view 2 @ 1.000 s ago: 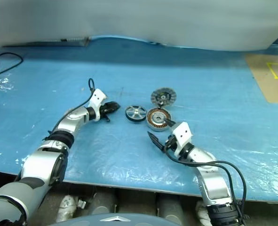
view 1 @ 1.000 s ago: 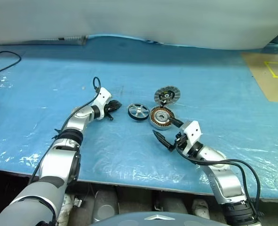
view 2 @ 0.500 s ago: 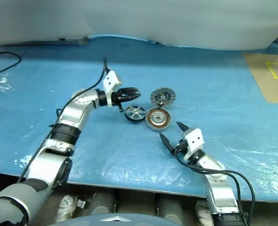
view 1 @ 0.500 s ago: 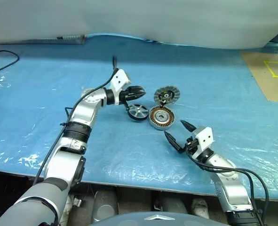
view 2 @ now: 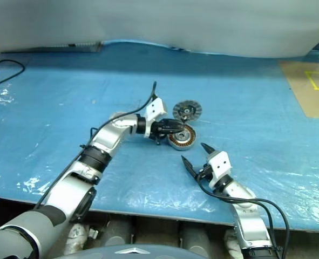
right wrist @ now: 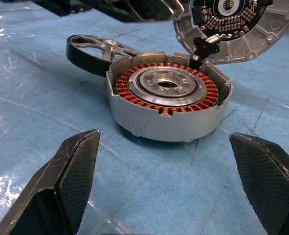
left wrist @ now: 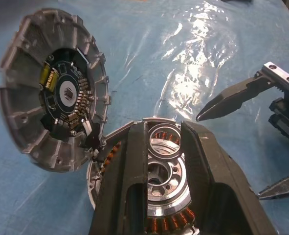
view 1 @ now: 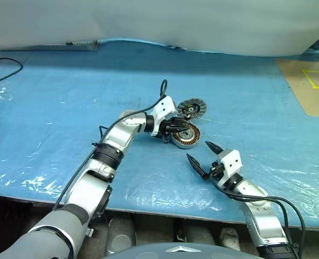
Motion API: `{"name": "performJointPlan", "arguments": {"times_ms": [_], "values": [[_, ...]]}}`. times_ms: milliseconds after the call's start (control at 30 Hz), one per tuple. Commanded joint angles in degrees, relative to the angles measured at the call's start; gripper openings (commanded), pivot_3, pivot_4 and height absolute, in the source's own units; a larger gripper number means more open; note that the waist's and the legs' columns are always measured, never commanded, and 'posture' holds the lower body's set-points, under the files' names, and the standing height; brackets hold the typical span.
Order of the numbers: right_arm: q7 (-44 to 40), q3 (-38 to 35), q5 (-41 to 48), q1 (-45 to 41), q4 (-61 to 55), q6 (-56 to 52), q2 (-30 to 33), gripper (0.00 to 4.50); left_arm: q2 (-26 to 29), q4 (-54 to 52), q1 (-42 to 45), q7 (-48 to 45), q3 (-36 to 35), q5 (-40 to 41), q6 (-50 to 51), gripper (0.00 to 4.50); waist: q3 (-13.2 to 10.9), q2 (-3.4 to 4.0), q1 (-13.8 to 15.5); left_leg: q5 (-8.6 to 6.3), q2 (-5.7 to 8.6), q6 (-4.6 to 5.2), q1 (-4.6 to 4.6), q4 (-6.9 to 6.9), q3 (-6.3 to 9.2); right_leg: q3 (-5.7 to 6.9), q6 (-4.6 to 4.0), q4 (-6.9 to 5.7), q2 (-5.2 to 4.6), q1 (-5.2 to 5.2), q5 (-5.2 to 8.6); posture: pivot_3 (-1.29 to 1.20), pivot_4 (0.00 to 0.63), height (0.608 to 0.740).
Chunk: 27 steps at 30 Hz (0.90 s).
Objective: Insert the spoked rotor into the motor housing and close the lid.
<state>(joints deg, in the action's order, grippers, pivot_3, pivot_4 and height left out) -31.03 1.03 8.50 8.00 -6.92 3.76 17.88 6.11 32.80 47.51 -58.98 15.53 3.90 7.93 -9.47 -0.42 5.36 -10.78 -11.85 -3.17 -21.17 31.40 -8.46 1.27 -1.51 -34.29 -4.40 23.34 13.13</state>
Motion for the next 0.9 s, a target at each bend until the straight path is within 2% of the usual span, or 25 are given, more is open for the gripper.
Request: {"name": "performJointPlan", "arguments": {"times_ms": [33,367,800,900], "values": [[0.45,0.33,-0.40,-0.29,-0.76,0.97,0.03,4.50,-0.84,2.14,1.89,1.11,0.93,-1.70,-3.66,0.69,0.00,0.00,-0.02,0.00,0.00,0.01,0.00,0.00,0.00,0.00,0.01,0.00,0.00,0.00,-0.01,0.00,0.150,0.740],[0.49,0.74,-0.91,-0.63,-0.53,0.53,0.25,4.50,-2.09,9.41,2.59,3.03,1.05,-4.52,-7.39,0.69,0.00,0.00,0.04,0.10,0.00,0.16,0.01,0.01,0.01,0.00,0.17,-0.01,0.00,-0.01,-0.10,0.00,0.150,0.740],[0.46,1.81,-1.25,-1.09,-1.60,-0.24,0.60,4.50,-3.20,10.77,2.80,3.02,0.54,-4.52,-7.06,0.69,0.00,0.00,0.07,0.10,0.00,0.18,0.02,0.04,0.01,0.00,0.09,-0.05,0.00,-0.02,-0.06,0.00,0.150,0.740],[0.23,1.84,-0.83,-1.00,-2.55,-0.71,0.87,4.50,-3.20,9.64,2.51,2.62,0.22,-3.92,-6.49,1.66,0.00,0.00,0.07,0.10,0.00,0.18,0.02,0.04,0.01,-0.01,0.08,-0.05,0.00,-0.02,-0.06,0.00,0.150,0.740]]}}
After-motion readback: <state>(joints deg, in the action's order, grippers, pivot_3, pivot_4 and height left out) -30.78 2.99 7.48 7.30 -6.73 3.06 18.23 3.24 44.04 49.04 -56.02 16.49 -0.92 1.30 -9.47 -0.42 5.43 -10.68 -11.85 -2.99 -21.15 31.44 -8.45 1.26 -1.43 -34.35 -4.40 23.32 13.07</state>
